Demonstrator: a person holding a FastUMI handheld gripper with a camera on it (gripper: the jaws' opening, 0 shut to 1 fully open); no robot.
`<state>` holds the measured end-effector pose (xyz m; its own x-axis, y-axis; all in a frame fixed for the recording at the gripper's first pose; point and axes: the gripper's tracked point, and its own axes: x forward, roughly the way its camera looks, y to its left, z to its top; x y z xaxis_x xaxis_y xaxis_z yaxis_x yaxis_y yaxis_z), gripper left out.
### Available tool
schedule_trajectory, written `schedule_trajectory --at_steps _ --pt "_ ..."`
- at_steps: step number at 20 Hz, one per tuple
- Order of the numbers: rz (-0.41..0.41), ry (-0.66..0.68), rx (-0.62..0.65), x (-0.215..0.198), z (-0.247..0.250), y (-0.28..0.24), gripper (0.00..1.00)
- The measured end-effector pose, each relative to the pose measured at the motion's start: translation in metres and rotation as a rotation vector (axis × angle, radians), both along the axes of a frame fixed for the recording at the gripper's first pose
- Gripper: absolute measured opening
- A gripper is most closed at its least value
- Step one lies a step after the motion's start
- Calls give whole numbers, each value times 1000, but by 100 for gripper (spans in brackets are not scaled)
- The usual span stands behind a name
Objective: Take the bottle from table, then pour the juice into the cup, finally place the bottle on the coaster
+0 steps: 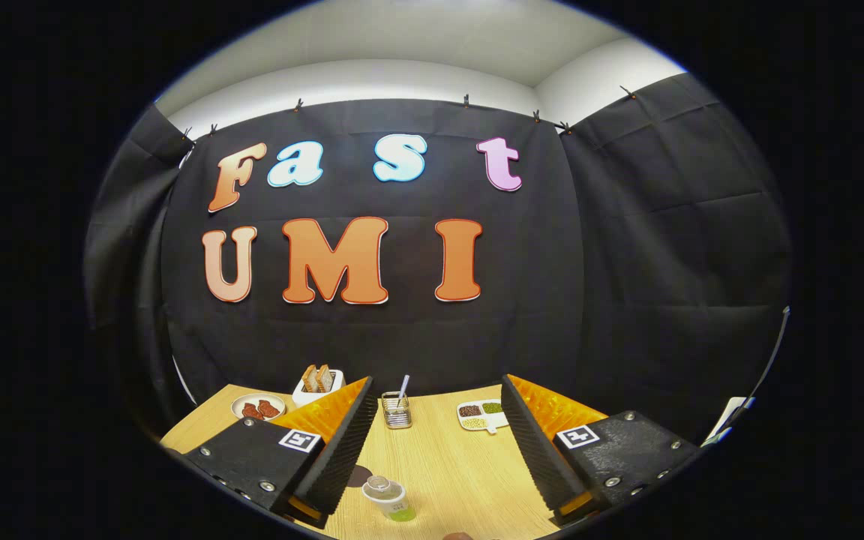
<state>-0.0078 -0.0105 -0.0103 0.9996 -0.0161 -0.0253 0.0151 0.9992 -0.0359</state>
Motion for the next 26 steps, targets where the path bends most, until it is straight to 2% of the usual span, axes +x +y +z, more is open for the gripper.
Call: schedule_trajectory --at_steps 7,10,15,26 --pt "41 15 -5 -6 -20 15 98" --pt "50 61 -4 -8 -45 18 98" --pt "74 98 -109 -12 -90 19 98" --pt "149 294 -62 -19 -198 34 99"
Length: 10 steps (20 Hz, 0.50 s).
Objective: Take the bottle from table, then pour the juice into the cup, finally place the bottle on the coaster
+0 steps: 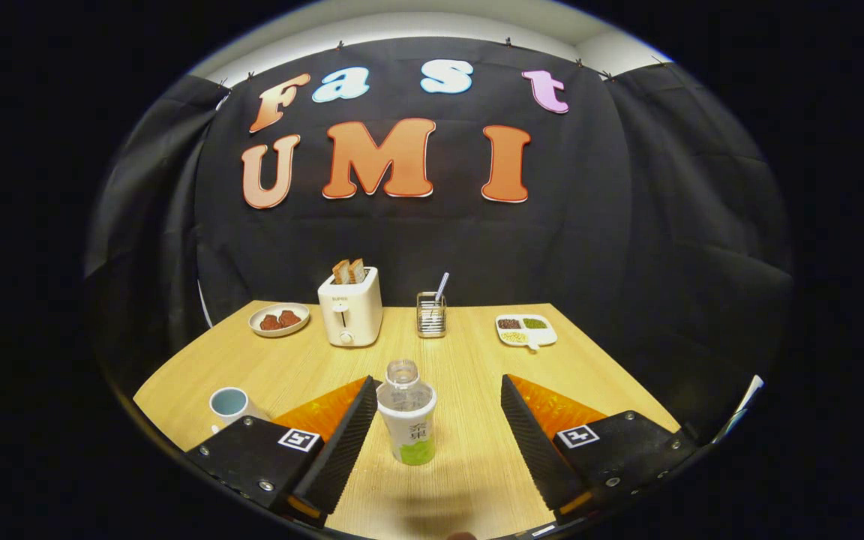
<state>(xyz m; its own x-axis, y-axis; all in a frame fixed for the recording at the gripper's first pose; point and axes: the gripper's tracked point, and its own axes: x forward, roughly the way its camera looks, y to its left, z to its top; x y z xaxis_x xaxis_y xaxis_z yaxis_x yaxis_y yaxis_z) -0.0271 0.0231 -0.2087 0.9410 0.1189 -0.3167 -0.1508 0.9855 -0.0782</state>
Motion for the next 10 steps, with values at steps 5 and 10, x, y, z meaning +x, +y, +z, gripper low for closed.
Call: schedule_trajectory --at_steps 5,10 --pt "21 64 -53 3 -43 7 99" --pt "34 119 -93 11 -80 12 99"
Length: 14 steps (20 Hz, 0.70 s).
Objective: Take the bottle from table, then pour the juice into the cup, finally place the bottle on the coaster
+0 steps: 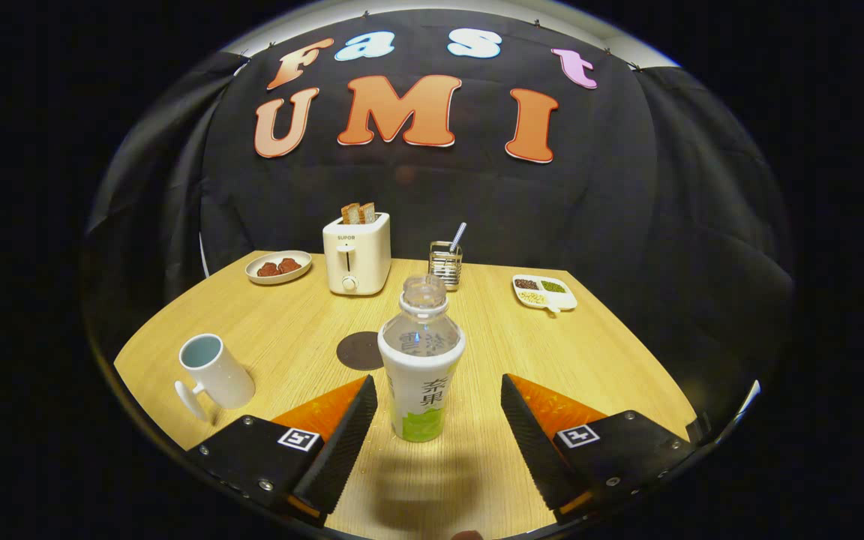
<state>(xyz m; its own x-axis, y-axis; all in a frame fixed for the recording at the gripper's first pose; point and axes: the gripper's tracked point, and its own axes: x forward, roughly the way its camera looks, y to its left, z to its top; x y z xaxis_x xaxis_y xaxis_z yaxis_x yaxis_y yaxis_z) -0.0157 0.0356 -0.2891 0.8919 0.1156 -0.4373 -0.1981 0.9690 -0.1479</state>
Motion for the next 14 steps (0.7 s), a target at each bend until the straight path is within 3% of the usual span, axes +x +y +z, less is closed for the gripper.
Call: schedule_trajectory --at_steps 8,14 --pt "-8 42 2 24 -34 7 99" --pt "-29 47 87 43 -45 13 96"
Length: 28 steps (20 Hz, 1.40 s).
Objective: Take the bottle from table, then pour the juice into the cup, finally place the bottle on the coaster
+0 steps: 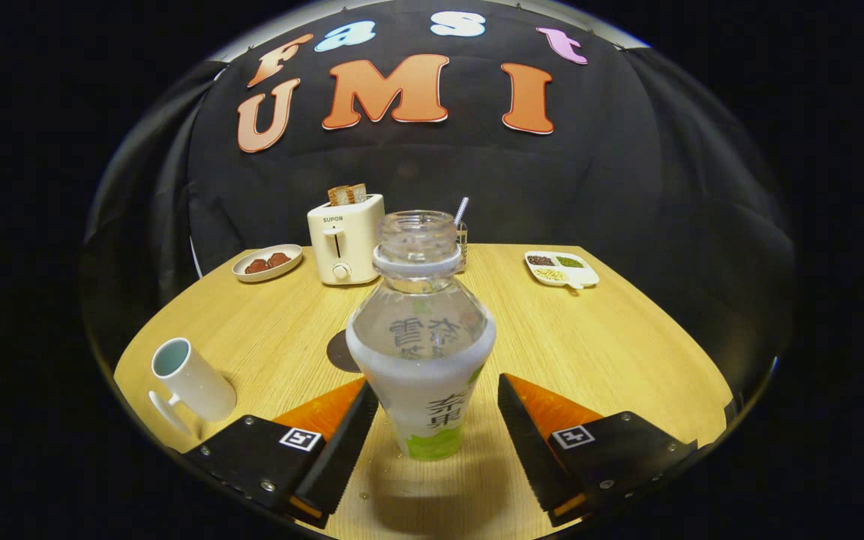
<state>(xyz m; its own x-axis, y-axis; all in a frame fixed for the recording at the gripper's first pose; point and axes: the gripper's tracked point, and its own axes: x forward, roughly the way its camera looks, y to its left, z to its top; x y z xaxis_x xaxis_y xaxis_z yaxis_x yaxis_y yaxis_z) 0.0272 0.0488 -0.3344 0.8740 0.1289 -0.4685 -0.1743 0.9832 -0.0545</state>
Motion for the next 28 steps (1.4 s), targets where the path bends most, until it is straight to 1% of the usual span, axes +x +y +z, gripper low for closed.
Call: schedule_trajectory --at_steps 1,2,3,4,5,6,9,11,17,21,25,28 --pt "4 9 13 1 -3 1 88" --pt "-4 23 28 3 -6 4 83" --pt "-18 40 35 5 -10 4 74" --pt "-32 34 41 5 -7 2 70" --pt "-38 46 43 9 -10 4 67" --pt "-45 52 42 7 -7 4 65" --pt "-35 72 32 6 3 9 58" --pt "-16 53 -4 4 20 15 58" --pt "67 20 -184 -10 53 40 58" --pt "126 -10 -339 -18 61 59 58" --pt "222 -88 -536 -20 75 84 58" --pt "266 -126 -631 -19 79 100 58"
